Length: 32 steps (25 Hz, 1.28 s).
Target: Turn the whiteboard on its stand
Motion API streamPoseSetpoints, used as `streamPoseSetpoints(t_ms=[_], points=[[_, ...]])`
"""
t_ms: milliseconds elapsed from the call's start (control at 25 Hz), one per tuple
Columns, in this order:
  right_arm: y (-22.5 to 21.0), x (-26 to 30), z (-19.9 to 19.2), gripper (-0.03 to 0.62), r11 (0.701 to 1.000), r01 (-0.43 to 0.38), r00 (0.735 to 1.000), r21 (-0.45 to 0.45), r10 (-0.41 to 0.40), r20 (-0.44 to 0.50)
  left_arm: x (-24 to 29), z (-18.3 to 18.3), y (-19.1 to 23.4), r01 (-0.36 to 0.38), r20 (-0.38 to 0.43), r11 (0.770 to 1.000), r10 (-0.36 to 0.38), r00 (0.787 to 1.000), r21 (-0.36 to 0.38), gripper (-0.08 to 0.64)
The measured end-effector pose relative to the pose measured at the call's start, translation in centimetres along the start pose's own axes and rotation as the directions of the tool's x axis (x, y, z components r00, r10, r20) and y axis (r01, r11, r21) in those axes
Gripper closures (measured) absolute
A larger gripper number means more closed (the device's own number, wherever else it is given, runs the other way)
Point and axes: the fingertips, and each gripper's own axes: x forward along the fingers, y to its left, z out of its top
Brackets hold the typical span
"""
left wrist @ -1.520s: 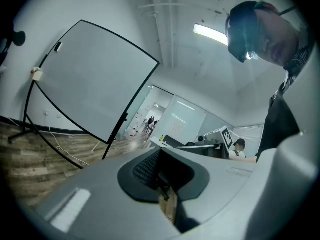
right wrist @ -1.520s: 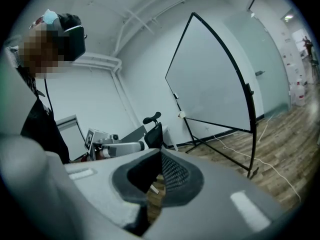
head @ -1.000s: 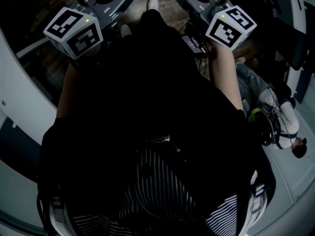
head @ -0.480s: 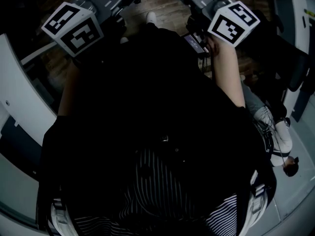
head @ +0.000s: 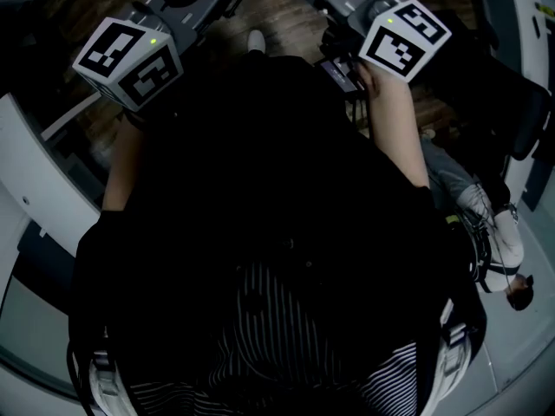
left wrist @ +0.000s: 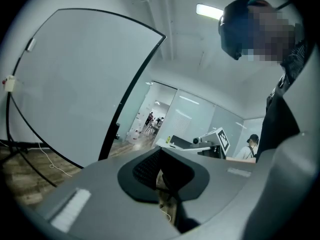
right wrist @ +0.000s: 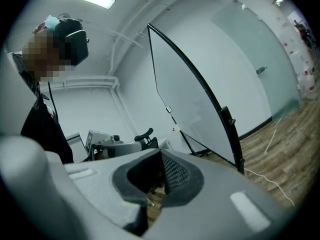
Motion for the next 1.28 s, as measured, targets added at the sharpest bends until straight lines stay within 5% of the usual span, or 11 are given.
streamPoseSetpoints(t_ms=[240,680,1280], points=[[0.0,-1.6,1.6,0.591,1.000,-0.022,0.999,-0.013,0.022,0.033,1.0,1.3,-1.4,0.001,-0.008,1.000,-0.001,1.000,0.006,0.555],[-3.6,-1.9,0.4,0.592,0.999,-0.038,0.999,0.038,0.036,0.033,2.5,-1.6,0.4,-0.049,-0.106,0.998,0.046,0.993,-0.028,0.555],[-5.0,-5.3,3.7,0.591,0.981,0.188,0.974,-0.041,-0.180,0.140,5.7,1.2,-0.5,0.123,-0.106,0.992,-0.120,0.987,0.018,0.555]])
